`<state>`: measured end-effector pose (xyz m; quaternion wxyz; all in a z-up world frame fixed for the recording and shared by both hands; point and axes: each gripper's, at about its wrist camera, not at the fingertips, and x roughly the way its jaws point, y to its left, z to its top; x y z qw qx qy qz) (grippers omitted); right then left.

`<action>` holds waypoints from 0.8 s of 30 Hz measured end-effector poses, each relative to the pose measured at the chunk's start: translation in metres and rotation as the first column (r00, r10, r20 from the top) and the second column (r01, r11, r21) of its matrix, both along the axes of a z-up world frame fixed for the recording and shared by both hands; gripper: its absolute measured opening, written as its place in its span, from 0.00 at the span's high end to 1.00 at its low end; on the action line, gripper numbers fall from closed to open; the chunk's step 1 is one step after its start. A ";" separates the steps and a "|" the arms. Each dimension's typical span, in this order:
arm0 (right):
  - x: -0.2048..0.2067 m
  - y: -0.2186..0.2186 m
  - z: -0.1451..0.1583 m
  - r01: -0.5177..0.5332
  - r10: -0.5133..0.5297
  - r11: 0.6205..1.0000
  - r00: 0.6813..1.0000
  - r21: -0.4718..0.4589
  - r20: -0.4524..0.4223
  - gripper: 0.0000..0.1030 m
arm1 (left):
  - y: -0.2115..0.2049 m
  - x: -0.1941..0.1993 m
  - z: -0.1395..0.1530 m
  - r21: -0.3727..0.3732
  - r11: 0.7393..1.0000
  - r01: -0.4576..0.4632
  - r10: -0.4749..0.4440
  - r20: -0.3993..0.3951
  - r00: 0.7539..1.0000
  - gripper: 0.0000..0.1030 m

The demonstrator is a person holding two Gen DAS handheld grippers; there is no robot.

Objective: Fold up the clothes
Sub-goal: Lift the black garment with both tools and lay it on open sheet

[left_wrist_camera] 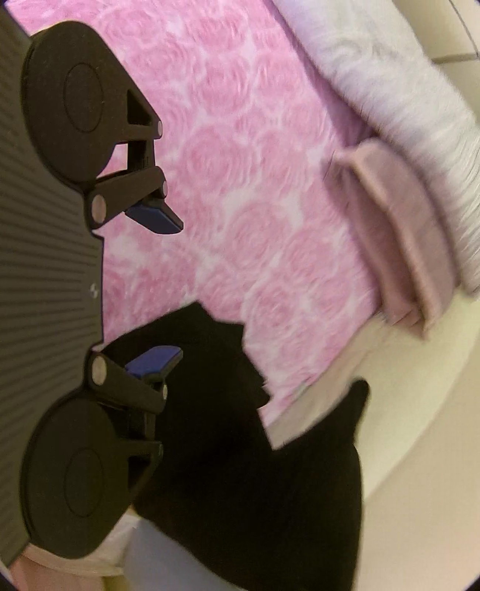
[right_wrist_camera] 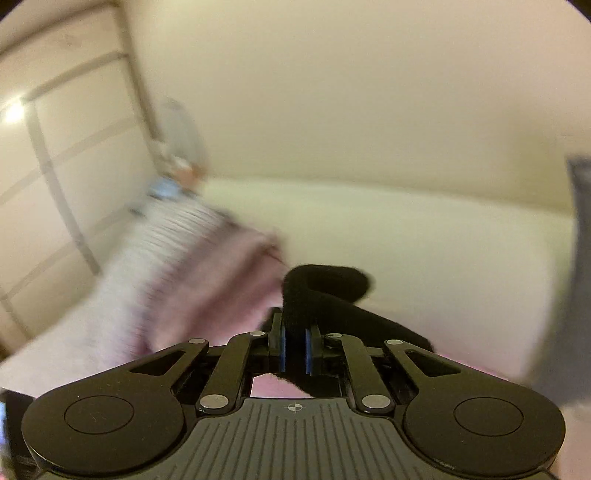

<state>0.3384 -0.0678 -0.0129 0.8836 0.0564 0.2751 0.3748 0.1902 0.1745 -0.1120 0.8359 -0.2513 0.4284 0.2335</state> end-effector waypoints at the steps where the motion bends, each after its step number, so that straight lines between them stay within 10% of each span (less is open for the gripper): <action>1: -0.014 0.004 0.013 -0.037 0.036 0.999 0.999 0.029 0.026 0.93 | 0.003 -0.017 0.007 0.005 1.000 -0.026 0.026 0.017 1.000 0.38; 7: -0.093 0.029 0.088 -0.268 0.249 0.941 0.962 0.205 0.113 0.93 | 0.024 -0.140 0.046 0.033 0.976 -0.214 0.209 0.124 0.970 0.38; 13: -0.183 0.063 0.142 -0.538 0.514 0.761 0.841 0.364 0.168 0.93 | 0.034 -0.287 0.074 0.052 0.899 -0.434 0.417 0.198 0.887 0.38; 17: -0.235 0.105 0.154 -0.614 0.622 0.664 0.770 0.426 0.141 0.93 | 0.032 -0.395 0.089 0.083 0.805 -0.587 0.560 0.218 0.799 0.38; 24: -0.340 0.191 0.153 -0.731 0.747 0.585 0.654 0.351 0.115 0.93 | 0.014 -0.556 0.103 0.109 0.560 -0.821 0.790 0.228 0.569 0.39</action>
